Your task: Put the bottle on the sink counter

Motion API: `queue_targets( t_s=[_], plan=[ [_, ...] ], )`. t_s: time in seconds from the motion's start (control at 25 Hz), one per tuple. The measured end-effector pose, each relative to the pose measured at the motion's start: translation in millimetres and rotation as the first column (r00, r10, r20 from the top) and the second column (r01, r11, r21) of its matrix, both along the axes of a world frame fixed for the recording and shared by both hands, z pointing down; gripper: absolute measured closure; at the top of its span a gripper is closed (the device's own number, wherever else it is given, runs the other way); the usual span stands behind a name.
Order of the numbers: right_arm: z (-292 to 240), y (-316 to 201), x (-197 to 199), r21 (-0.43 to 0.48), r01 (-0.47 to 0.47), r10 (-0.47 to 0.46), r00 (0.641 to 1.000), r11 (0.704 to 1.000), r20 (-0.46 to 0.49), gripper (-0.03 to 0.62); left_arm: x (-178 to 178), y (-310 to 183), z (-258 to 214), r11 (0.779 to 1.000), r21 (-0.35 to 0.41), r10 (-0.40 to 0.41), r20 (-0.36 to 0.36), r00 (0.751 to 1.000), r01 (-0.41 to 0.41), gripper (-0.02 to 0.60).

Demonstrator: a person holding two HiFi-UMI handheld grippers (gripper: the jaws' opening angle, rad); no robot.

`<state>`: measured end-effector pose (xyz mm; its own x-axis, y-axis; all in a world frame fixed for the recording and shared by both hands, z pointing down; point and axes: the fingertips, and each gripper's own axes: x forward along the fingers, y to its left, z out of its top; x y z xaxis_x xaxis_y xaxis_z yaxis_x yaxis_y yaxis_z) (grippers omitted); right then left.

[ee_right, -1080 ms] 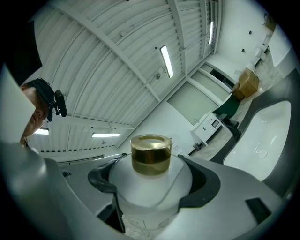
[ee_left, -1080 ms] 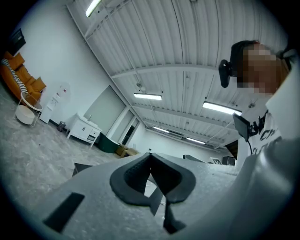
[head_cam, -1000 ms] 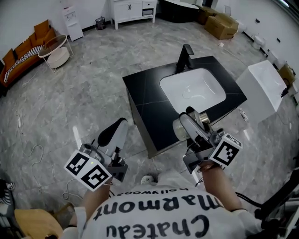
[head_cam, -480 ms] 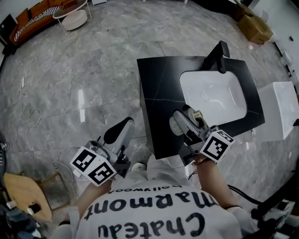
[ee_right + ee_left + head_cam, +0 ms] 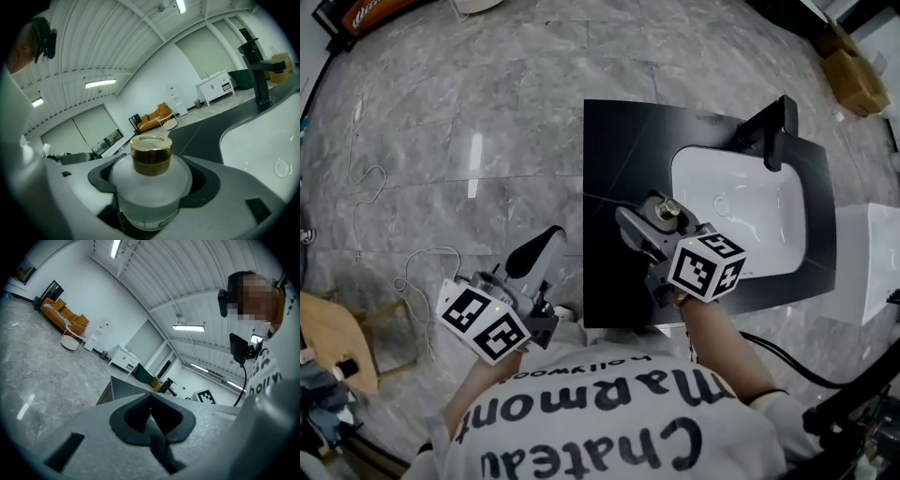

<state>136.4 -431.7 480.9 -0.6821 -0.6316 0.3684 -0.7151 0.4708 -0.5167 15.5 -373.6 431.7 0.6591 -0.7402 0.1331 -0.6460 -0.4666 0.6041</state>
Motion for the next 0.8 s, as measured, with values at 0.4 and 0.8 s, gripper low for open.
queue_targets(
  t_s=[0.4,0.8],
  plan=[
    [21,-13,-16,0.036,0.153,-0.145,0.976,0.988,-0.163,0.249,-16,-1,14,0.992,-0.05,-0.115,0.034,0.993,0.116,0.566],
    [34,-10,-15,0.045,0.177,-0.159,0.95,0.983,-0.267,0.249,-29,-1,10,0.99,-0.034,-0.134,0.042,0.99,0.135,0.566]
  ],
)
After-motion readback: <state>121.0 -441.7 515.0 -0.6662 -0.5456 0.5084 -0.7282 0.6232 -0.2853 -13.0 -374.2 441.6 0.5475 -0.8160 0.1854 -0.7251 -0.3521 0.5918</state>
